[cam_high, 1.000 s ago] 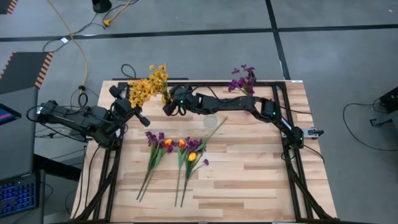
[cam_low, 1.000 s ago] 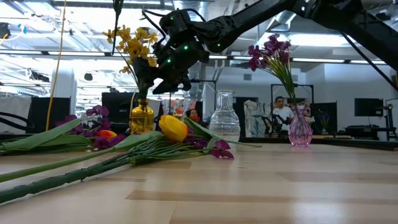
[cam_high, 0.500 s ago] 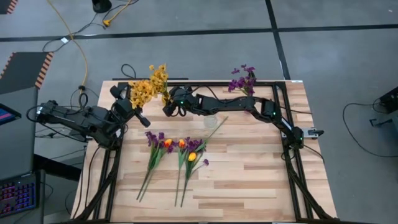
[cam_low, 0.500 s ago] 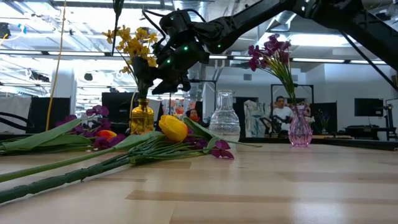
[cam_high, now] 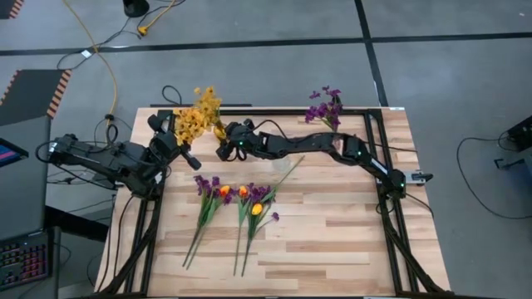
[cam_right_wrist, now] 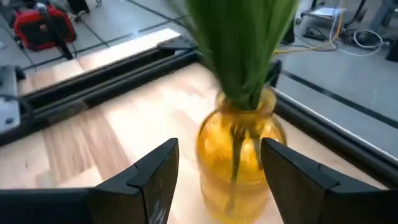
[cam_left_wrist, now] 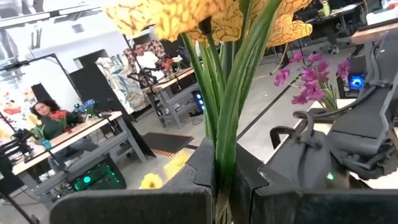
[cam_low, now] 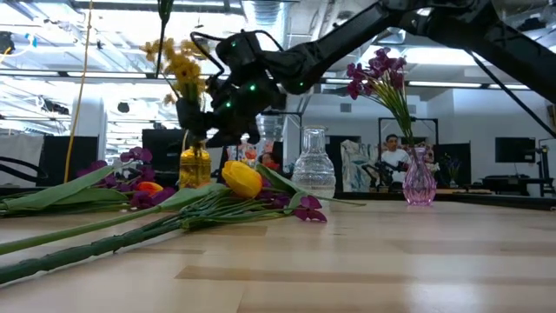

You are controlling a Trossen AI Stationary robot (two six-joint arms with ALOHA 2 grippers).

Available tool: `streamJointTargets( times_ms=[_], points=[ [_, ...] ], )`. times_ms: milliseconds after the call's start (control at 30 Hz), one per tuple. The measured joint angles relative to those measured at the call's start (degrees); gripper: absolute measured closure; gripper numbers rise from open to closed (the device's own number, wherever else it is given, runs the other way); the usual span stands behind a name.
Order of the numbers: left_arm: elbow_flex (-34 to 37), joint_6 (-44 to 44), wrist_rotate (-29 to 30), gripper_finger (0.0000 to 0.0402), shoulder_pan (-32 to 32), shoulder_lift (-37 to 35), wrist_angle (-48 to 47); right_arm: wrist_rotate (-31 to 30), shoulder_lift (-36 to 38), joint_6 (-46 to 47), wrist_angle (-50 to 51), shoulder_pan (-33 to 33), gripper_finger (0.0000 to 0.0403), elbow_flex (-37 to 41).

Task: Sort flowers into vase by color
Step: Put the yellow flowers into the yellow vase

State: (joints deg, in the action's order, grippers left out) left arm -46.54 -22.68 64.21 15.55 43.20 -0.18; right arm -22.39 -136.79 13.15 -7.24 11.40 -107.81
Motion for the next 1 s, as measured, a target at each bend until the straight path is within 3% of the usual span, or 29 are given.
streamJointTargets(
  times_ms=[433,1000],
  points=[
    [0.0,0.4,-1.5,0.0401,0.0,0.0,-0.5,-0.4,-0.6,-0.1,-6.6,0.3,0.0148,-0.1],
    [0.0,1.0,-1.5,0.0401,0.0,0.0,-0.4,0.0,-1.6,-0.3,-6.2,1.5,0.0148,-0.2]
  ],
)
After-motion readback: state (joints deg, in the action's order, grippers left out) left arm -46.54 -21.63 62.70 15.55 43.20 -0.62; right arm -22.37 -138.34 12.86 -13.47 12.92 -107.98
